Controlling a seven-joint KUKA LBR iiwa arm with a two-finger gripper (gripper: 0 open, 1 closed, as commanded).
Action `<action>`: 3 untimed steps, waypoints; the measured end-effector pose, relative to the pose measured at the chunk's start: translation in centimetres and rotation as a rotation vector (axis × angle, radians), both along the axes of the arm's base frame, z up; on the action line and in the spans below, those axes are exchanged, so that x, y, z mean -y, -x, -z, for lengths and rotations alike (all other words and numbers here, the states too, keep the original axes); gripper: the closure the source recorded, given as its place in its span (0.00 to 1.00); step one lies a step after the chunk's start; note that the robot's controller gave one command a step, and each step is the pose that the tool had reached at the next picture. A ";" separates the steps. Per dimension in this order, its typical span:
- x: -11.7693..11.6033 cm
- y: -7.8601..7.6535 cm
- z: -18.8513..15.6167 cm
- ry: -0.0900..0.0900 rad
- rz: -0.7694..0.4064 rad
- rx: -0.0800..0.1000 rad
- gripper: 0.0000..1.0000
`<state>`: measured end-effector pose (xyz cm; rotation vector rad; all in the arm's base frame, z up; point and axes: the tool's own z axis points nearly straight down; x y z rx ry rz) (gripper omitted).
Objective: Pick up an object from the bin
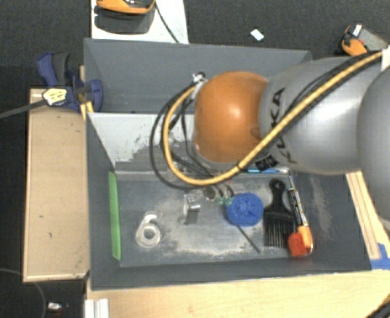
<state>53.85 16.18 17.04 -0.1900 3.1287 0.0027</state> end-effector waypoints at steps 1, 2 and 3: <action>-4.8 2.0 1.0 -0.002 0.071 0.008 0.00; -6.7 3.1 4.6 0.002 0.027 -0.005 0.00; -6.4 5.0 8.9 -0.007 0.275 0.010 0.00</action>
Offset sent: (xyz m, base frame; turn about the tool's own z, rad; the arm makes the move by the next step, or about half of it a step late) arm -0.0301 0.0658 -0.0442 0.0313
